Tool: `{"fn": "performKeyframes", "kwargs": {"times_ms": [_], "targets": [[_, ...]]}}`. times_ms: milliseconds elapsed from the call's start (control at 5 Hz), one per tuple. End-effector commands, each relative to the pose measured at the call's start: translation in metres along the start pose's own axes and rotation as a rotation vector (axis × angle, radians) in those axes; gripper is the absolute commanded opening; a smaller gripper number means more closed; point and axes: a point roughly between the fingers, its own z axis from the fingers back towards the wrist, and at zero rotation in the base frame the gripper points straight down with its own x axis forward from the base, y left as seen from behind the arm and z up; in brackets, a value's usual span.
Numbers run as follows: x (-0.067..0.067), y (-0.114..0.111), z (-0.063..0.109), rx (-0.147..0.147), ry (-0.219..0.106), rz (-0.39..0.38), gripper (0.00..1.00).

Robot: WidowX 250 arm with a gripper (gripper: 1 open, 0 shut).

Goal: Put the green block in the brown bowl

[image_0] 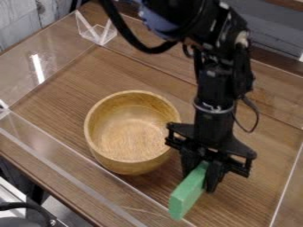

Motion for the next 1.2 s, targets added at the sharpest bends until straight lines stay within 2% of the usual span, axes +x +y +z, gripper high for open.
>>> {"fn": "performKeyframes", "kwargs": {"times_ms": [0, 200, 400, 600, 800, 1000], "targets": [[0.003, -0.001, 0.029, -0.023, -0.036, 0.003, 0.00], [0.003, 0.000, 0.047, -0.035, -0.040, 0.018, 0.00], [0.006, 0.002, 0.078, -0.055, -0.078, 0.035, 0.00], [0.011, 0.013, 0.132, -0.080, -0.143, 0.079, 0.00], [0.019, 0.025, 0.179, -0.091, -0.202, 0.104, 0.00], [0.030, 0.039, 0.173, -0.090, -0.231, 0.084, 0.00]]}}
